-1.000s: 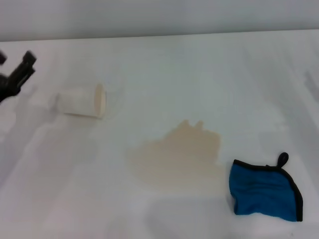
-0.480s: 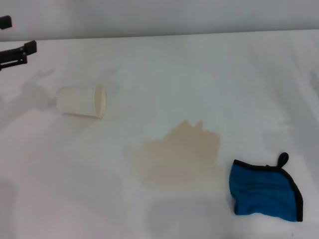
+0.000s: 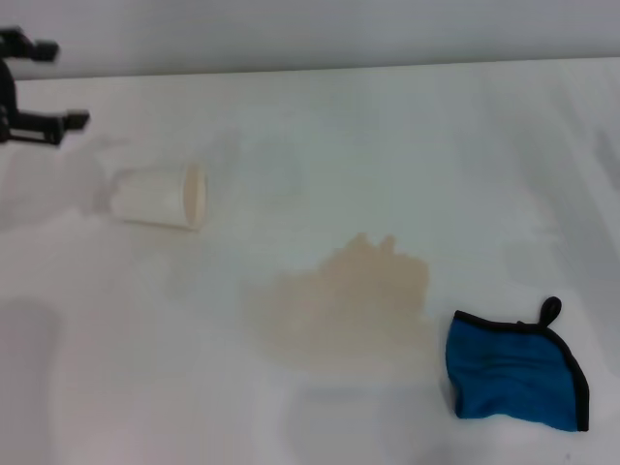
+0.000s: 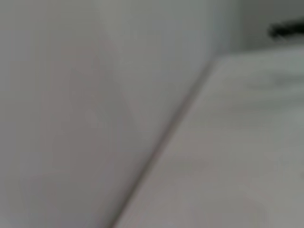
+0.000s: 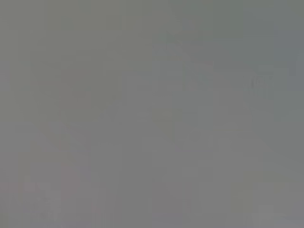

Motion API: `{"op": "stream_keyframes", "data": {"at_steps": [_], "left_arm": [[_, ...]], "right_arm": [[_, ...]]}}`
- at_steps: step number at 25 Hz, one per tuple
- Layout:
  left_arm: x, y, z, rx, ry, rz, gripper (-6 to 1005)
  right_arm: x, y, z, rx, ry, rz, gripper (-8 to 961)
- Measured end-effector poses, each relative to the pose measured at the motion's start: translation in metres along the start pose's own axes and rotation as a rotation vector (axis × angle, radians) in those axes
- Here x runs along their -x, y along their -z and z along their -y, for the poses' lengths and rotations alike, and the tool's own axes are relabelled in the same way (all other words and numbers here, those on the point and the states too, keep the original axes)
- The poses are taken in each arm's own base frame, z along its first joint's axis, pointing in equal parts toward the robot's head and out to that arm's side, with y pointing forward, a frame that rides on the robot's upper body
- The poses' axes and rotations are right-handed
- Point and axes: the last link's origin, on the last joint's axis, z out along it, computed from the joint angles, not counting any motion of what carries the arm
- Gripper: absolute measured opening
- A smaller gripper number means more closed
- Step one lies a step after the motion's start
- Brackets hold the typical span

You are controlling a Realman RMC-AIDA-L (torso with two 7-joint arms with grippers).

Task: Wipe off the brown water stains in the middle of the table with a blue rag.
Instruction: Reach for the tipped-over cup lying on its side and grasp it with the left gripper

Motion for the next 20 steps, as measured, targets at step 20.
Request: {"op": "stream_keyframes", "data": {"at_steps": [20], "left_arm": [[-0.039,-0.056,0.006,0.306,-0.385,0.459,880]], "right_arm": [[-0.011,-0.018,-0.021,0.005,-0.053,-0.049,857]]}}
